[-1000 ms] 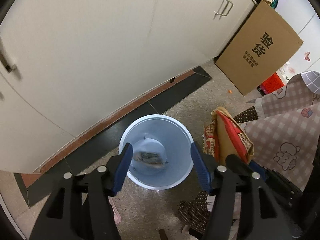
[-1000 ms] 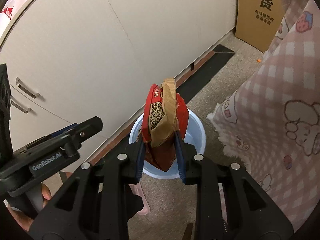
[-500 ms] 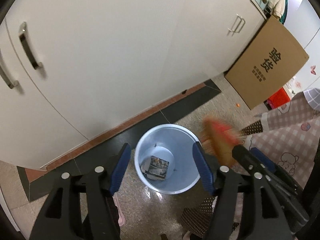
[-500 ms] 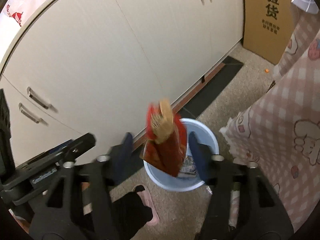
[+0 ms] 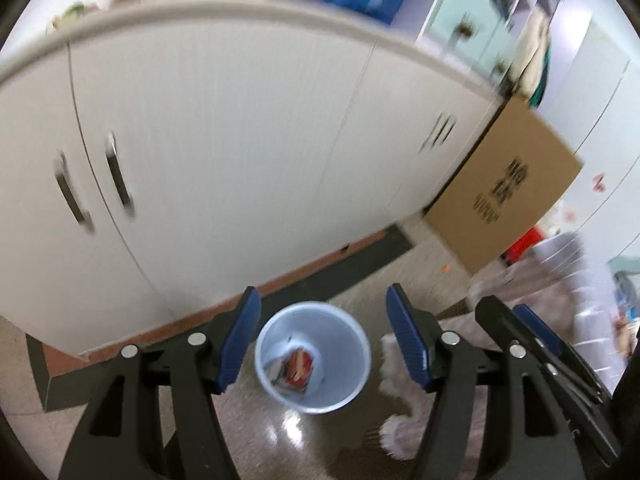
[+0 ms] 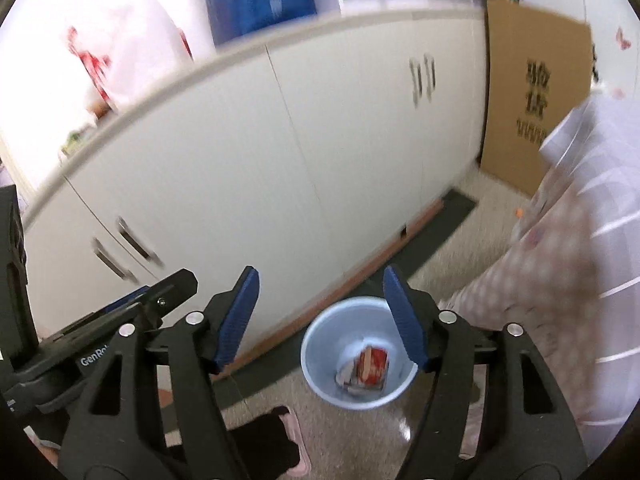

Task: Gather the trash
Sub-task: 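Grasp the beige cloth with the left tool while the right tool grasps the blue-white carton, then lift and carry the beige cloth and blue-white carton to the trash bin, then open the left tool over the bin while the right tool releases the carton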

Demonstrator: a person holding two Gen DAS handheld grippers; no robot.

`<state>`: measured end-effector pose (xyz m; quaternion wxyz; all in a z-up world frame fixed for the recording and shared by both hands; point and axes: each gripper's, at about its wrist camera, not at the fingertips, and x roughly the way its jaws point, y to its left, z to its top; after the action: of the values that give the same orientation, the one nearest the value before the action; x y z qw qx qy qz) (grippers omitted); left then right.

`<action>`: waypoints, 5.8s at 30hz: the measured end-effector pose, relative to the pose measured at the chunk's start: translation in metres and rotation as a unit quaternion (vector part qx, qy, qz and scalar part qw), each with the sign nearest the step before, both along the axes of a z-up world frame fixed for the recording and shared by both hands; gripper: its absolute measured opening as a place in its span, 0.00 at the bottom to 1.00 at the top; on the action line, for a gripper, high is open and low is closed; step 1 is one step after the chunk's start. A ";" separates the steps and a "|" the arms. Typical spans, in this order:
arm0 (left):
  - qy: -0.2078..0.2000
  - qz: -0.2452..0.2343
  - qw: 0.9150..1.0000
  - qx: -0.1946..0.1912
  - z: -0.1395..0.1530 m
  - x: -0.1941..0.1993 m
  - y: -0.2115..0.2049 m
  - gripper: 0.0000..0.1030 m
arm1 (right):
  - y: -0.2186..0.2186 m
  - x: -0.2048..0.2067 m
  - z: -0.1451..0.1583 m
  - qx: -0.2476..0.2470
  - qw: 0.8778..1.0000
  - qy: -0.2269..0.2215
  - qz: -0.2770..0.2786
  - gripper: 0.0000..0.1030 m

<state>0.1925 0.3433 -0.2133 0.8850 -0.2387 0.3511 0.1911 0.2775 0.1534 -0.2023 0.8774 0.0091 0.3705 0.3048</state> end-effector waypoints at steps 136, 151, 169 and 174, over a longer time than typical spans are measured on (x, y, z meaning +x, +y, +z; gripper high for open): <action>-0.172 -0.341 0.924 -0.030 0.124 0.001 -0.264 0.04 | -0.330 -0.095 0.110 0.065 0.968 -0.084 -0.227 0.77; -0.002 -0.110 0.994 -0.003 -0.001 -0.006 -0.076 0.04 | -0.085 -0.051 0.027 0.012 1.000 0.013 -0.017 0.77; 0.145 -0.115 0.978 -0.093 -0.137 0.077 -0.039 0.49 | -0.034 0.011 -0.115 -0.107 0.989 0.098 -0.039 0.77; 0.152 -0.103 0.980 -0.079 -0.146 0.064 -0.034 0.53 | -0.032 0.012 -0.124 -0.110 0.987 0.107 -0.037 0.77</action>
<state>0.2561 0.3094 -0.3589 0.8144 -0.2387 0.5186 0.1043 0.2897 0.1212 -0.3267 0.8393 -0.0411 0.4925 0.2264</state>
